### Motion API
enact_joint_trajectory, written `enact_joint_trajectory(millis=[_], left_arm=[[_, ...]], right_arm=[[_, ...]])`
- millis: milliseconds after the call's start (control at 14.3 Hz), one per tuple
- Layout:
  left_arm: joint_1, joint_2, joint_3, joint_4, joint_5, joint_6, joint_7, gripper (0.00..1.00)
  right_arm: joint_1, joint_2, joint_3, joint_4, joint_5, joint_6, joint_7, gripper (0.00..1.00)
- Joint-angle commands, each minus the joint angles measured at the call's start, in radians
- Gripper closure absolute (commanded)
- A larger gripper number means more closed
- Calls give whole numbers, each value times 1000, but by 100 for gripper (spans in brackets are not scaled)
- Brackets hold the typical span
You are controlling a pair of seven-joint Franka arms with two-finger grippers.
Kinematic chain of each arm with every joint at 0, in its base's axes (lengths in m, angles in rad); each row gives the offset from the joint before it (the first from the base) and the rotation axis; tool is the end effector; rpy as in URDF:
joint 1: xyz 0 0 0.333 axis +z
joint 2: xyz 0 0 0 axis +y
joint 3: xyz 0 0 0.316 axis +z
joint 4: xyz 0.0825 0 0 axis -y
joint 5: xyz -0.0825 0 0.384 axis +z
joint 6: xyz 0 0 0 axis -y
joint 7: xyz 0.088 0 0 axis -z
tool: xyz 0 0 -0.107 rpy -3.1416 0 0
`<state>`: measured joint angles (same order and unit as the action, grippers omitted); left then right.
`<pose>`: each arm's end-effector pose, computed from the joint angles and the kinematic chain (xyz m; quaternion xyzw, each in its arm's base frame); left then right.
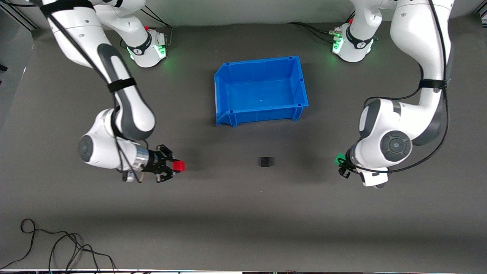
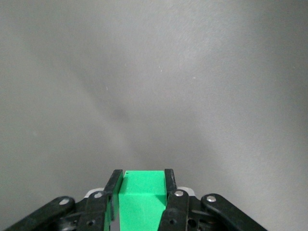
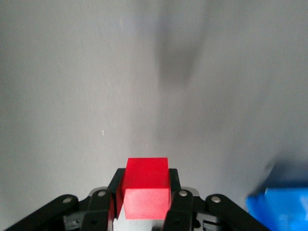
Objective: Attach green and red cubes to black cube
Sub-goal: 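Carry the red cube and green cube toward the black cube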
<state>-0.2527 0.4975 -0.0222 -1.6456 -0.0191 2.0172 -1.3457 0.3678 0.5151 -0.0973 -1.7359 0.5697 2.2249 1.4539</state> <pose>0.6398 -0.1800 0.3156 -0.8554 -0.5140 0.0533 0.0361 0.6357 0.2002 0.2852 -0.7079 0.6779 0.1558 0.1222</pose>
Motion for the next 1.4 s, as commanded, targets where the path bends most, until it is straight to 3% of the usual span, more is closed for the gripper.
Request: enact_joint_trajectory(millis=[0, 210, 420, 770, 1120, 1330], left_arm=[[-65, 35, 13, -26, -15, 93, -227, 100], [-134, 84, 11, -72, -15, 260, -448, 100], [-178, 121, 11, -66, -19, 305, -604, 100], [-198, 148, -24, -65, -152, 374, -630, 100], [-264, 193, -22, -68, -145, 501, -728, 100], [-284, 199, -22, -63, -147, 511, -739, 100]], right_arm=[[95, 34, -13, 47, 13, 65, 144, 72], [195, 94, -13, 97, 12, 153, 277, 73], [259, 164, -15, 176, 12, 190, 390, 76], [344, 285, -18, 280, 10, 272, 483, 76], [390, 353, -18, 308, -4, 334, 510, 76], [395, 370, -16, 308, -8, 349, 513, 76]])
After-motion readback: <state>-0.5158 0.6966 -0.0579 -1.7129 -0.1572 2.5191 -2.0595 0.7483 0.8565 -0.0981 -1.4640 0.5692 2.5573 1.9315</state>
